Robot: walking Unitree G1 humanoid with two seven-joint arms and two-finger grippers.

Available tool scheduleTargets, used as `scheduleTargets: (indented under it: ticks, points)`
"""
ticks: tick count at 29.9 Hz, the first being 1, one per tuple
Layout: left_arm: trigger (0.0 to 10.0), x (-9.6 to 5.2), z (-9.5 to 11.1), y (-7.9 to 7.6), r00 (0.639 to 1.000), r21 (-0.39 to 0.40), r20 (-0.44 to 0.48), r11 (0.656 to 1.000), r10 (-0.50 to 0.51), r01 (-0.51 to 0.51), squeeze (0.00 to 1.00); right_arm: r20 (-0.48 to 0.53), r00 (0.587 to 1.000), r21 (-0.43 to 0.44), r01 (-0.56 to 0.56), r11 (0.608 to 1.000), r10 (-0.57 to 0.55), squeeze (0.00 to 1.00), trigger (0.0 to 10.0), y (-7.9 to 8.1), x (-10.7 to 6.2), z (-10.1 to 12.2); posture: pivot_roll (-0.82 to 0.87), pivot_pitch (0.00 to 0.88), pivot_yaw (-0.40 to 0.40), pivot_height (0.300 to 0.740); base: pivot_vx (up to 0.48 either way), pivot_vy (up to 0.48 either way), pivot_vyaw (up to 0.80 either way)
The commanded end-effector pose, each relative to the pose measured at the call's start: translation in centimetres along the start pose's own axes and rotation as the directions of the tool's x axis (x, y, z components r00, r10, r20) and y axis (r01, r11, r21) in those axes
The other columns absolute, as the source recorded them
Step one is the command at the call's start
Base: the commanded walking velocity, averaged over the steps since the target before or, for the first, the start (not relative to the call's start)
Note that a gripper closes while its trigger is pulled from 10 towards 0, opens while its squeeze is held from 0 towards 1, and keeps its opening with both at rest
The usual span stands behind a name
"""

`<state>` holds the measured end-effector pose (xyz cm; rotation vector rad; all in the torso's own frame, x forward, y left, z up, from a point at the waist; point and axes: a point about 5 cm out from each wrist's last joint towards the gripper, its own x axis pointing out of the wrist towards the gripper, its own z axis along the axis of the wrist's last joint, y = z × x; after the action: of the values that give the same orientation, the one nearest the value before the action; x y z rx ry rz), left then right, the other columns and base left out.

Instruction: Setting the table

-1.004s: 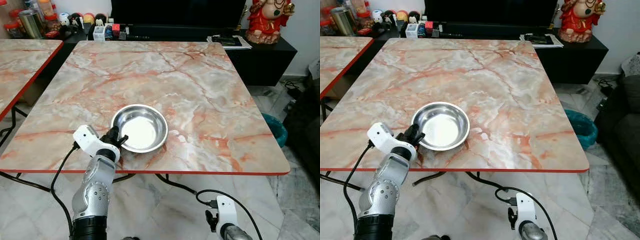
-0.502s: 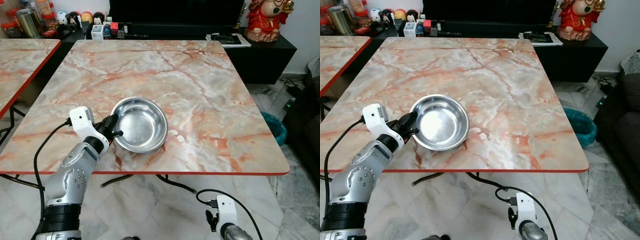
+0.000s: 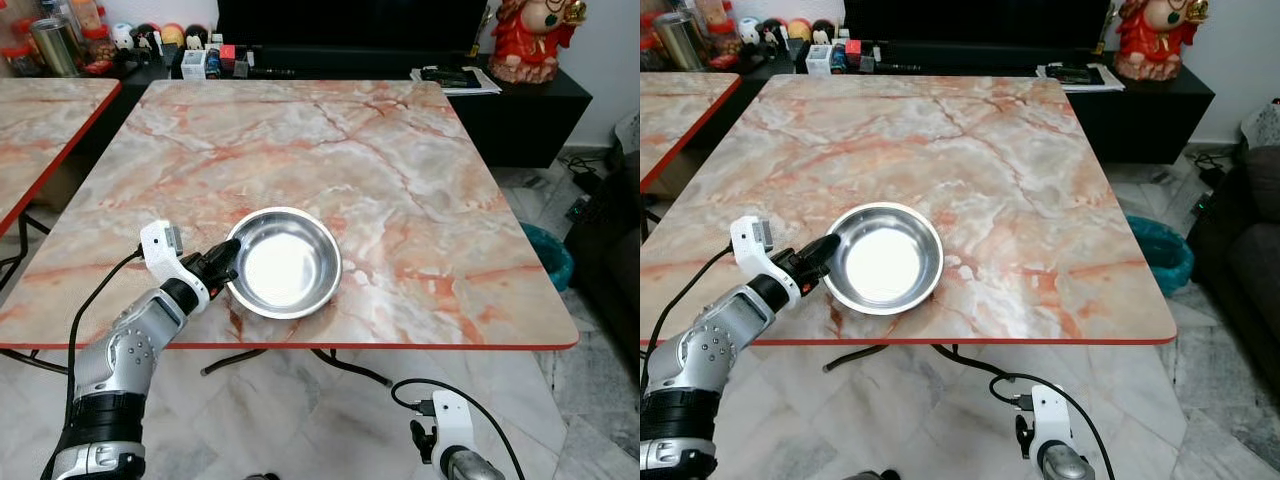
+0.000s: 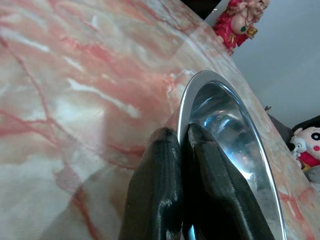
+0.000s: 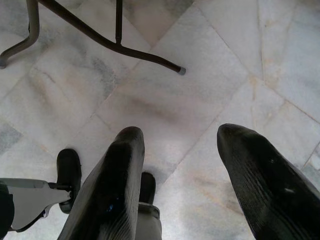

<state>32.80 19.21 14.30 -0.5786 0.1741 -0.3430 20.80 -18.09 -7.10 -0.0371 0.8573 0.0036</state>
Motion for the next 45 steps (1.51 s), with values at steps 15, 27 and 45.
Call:
scheduleTargets:
  ticks: [15, 27, 45]
  points:
    - [10.0, 0.9, -1.1, 1.4, 0.999, -0.145, -0.016, 0.988, 0.049, -0.051, 0.00, -0.004, 1.000, 0.003, 0.003, 1.000, -0.003, 0.00, 10.0, -0.1, 0.0, -0.1, 0.07, 0.084, -0.039, 0.740, 0.000, 0.000, 0.00]
    - [10.0, 0.6, -0.5, 1.4, 0.997, -0.120, -0.028, 0.990, 0.065, -0.068, 0.00, -0.003, 1.000, -0.006, 0.002, 1.000, -0.002, 0.00, 10.0, -0.2, 0.0, 0.0, 0.07, 0.066, -0.033, 0.740, 0.000, 0.000, 0.00]
    - [10.0, 0.0, -0.9, 1.2, 0.995, -0.137, -0.069, 0.987, 0.075, -0.084, 0.46, -0.003, 1.000, -0.012, -0.004, 1.000, 0.004, 0.00, 10.0, 0.0, 0.0, 0.0, 0.07, 0.061, -0.028, 0.740, 0.000, 0.000, 0.00]
